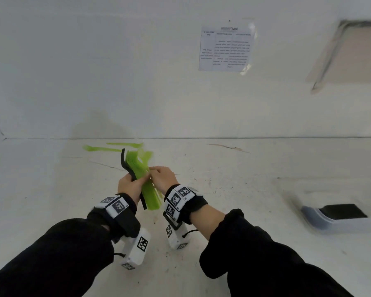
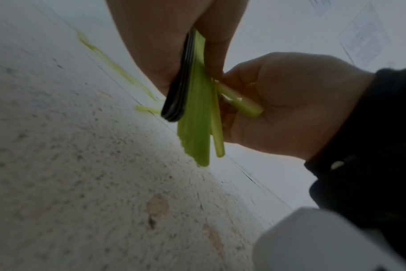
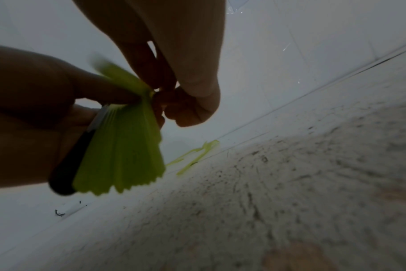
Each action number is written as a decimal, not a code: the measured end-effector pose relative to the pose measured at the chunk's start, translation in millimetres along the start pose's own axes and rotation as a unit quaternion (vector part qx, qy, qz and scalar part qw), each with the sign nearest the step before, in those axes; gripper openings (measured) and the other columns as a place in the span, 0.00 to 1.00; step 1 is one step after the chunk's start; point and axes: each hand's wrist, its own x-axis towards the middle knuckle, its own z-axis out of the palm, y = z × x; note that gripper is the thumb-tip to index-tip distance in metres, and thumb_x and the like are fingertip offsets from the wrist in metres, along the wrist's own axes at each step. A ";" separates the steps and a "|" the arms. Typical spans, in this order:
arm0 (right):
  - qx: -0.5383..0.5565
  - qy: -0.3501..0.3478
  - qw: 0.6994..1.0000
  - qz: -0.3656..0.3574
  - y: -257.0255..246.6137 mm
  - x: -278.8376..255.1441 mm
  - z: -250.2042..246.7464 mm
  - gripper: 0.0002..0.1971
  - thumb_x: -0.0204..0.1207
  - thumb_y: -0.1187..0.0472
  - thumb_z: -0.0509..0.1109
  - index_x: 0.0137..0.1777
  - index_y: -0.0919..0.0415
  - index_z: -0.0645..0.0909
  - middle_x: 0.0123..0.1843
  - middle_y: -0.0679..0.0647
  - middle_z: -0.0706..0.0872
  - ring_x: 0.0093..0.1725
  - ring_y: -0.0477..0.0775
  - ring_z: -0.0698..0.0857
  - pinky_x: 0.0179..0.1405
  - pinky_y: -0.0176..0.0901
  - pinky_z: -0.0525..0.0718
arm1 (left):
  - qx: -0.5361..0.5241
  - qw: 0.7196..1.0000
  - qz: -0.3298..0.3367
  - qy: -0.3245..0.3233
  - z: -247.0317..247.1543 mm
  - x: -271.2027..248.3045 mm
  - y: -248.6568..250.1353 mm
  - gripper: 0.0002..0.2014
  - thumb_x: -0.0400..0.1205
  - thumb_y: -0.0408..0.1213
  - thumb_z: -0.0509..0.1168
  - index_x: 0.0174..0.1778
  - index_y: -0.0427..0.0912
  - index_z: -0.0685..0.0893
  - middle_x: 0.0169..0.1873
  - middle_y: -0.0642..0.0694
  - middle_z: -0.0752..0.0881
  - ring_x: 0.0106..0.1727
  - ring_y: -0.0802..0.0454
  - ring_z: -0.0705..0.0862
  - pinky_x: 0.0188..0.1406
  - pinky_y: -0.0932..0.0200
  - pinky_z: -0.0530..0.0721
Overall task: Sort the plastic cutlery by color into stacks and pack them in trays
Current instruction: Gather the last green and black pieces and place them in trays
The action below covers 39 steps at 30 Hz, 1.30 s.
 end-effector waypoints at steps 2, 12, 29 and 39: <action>0.021 0.000 1.000 -0.007 3.0 0.9 0.7 0.20 0.82 0.64 0.56 0.72 0.62 0.74 0.64 0.59 0.82 0.66 0.54 0.78 0.71 0.44 0.71 | 0.002 1.000 0.003 0.002 -3.4 -0.1 0.5 0.12 0.77 0.27 0.69 0.56 0.32 0.82 0.45 0.36 0.86 0.49 0.39 0.84 0.56 0.45 0.82; 0.071 0.018 0.997 -0.018 -0.9 13.6 14.0 0.14 0.82 0.66 0.58 0.65 0.67 0.78 0.52 0.57 0.81 0.50 0.49 0.78 0.45 0.37 0.76 | -0.015 1.000 -0.008 -0.014 -14.5 4.4 11.9 0.12 0.79 0.26 0.66 0.58 0.30 0.81 0.41 0.39 0.85 0.40 0.45 0.84 0.43 0.51 0.84; 0.134 -0.054 0.989 0.010 0.0 23.4 31.8 0.12 0.84 0.67 0.52 0.57 0.60 0.77 0.37 0.48 0.77 0.33 0.44 0.76 0.32 0.36 0.76 | -0.034 0.999 -0.013 0.002 -27.1 12.9 11.0 0.10 0.79 0.26 0.66 0.56 0.33 0.82 0.41 0.39 0.86 0.41 0.43 0.85 0.47 0.46 0.85; 0.074 -0.011 0.996 -0.046 -3.6 29.9 38.4 0.09 0.80 0.67 0.58 0.51 0.54 0.77 0.37 0.45 0.77 0.37 0.49 0.79 0.38 0.41 0.80 | -0.049 0.999 -0.006 -0.015 -34.9 15.8 16.2 0.09 0.80 0.24 0.64 0.55 0.33 0.81 0.39 0.39 0.86 0.30 0.51 0.88 0.25 0.59 0.87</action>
